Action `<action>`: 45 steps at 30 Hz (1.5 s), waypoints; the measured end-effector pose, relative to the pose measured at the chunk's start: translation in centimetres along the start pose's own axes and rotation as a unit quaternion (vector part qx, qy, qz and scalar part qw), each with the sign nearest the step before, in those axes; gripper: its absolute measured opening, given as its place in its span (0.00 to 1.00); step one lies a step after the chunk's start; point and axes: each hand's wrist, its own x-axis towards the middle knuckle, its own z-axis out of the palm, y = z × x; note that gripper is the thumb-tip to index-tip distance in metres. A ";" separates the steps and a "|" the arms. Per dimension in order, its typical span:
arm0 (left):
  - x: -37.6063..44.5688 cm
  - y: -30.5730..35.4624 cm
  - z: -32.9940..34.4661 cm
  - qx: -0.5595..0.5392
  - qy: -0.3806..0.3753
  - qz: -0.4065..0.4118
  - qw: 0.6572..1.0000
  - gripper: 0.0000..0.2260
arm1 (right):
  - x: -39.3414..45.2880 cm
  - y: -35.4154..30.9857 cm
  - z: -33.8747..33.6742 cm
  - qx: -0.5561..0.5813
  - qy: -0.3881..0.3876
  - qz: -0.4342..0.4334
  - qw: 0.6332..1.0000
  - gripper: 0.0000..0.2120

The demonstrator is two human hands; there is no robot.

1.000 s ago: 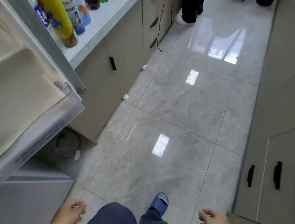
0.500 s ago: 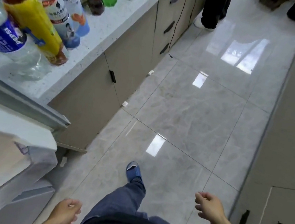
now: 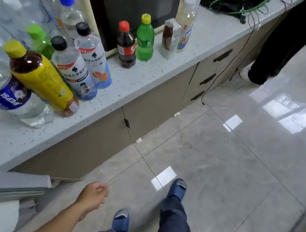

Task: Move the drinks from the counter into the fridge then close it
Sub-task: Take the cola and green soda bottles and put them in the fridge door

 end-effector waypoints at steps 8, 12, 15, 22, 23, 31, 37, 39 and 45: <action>-0.6 6.6 3.5 -0.060 0.055 -0.049 0.995 0.10 | 11.2 -13.8 -6.3 -0.062 -0.048 -0.020 0.997 0.09; -2.4 9.3 5.3 -0.118 0.103 -0.078 0.985 0.06 | 15.5 -21.5 -6.9 -0.096 -0.094 -0.043 0.990 0.07; -3.4 11.9 6.4 -0.157 0.126 -0.070 0.977 0.06 | 16.8 -27.3 -5.7 -0.120 -0.132 -0.088 0.980 0.09; -2.6 18.7 5.8 -0.216 0.157 0.004 0.964 0.08 | 14.1 -40.3 0.6 -0.128 -0.204 -0.213 0.947 0.05; -2.4 19.8 5.3 -0.221 0.159 0.024 0.962 0.08 | 13.1 -42.0 1.7 -0.129 -0.215 -0.231 0.940 0.05; -0.2 30.4 -0.3 -0.251 0.207 0.192 0.926 0.09 | 3.4 -52.4 9.8 -0.108 -0.273 -0.394 0.871 0.04; 2.9 36.5 -4.6 -0.253 0.220 0.257 0.906 0.26 | -2.5 -57.4 14.7 -0.082 -0.231 -0.533 0.810 0.18; 4.4 37.7 -5.4 -0.239 0.223 0.282 0.902 0.29 | -3.3 -58.6 16.1 -0.067 -0.210 -0.559 0.799 0.25; 8.0 39.8 -6.9 -0.273 0.201 0.290 0.895 0.44 | -2.8 -61.1 19.1 -0.058 -0.167 -0.556 0.813 0.40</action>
